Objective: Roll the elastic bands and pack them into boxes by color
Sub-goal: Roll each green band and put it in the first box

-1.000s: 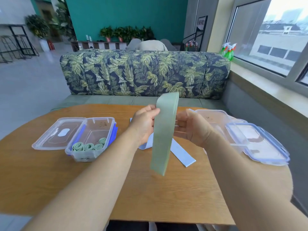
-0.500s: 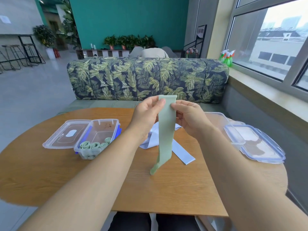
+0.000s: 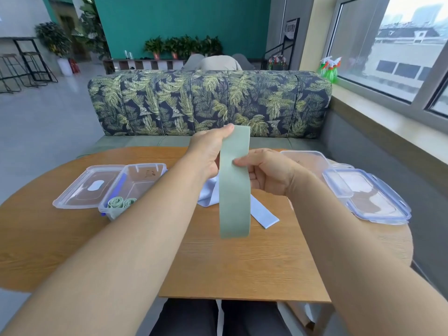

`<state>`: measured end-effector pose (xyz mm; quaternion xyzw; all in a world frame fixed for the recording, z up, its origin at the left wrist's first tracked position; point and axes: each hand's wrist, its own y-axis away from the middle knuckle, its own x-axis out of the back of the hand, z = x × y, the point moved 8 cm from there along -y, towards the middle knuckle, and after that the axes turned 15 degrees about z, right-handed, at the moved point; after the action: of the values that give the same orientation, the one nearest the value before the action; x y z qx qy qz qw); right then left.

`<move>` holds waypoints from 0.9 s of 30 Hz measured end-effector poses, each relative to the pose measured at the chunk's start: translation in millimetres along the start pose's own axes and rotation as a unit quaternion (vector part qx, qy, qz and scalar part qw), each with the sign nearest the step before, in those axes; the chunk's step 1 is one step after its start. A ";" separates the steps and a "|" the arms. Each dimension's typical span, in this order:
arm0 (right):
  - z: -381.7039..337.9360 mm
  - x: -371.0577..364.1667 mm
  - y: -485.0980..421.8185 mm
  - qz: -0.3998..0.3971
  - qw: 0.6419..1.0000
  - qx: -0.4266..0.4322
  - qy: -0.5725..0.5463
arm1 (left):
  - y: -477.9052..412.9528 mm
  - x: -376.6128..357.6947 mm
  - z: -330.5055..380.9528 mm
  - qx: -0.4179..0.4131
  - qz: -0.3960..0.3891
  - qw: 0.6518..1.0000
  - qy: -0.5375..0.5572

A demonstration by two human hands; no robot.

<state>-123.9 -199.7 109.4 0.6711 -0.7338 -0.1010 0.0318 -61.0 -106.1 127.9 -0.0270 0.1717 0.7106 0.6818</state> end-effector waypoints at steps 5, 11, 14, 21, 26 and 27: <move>50.4 22.7 -33.1 0.065 0.994 -0.070 0.048 | -29.5 -4.3 -43.0 0.009 0.037 0.998 -0.055; 101.1 61.0 -80.1 0.118 0.981 -0.112 0.109 | -78.1 -9.1 -100.9 0.054 0.069 0.990 -0.114; 118.3 74.4 -98.3 0.133 0.971 -0.126 0.152 | -95.3 -11.4 -127.3 0.076 0.077 0.985 -0.138; 125.8 87.8 -120.2 0.190 0.956 -0.081 0.207 | -120.1 -19.3 -142.5 0.065 0.053 0.984 -0.157; 119.5 91.6 -109.8 0.219 0.957 -0.025 0.189 | -114.5 -12.3 -127.8 0.019 0.035 0.980 -0.193; 117.5 93.6 -104.0 0.229 0.955 -0.015 0.190 | -109.2 -8.6 -125.4 0.012 0.035 0.982 -0.183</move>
<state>-52.6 -288.3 -33.7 0.4912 -0.8466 0.0268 0.2029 21.9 -148.3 -10.2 0.1175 0.0536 0.7248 0.6768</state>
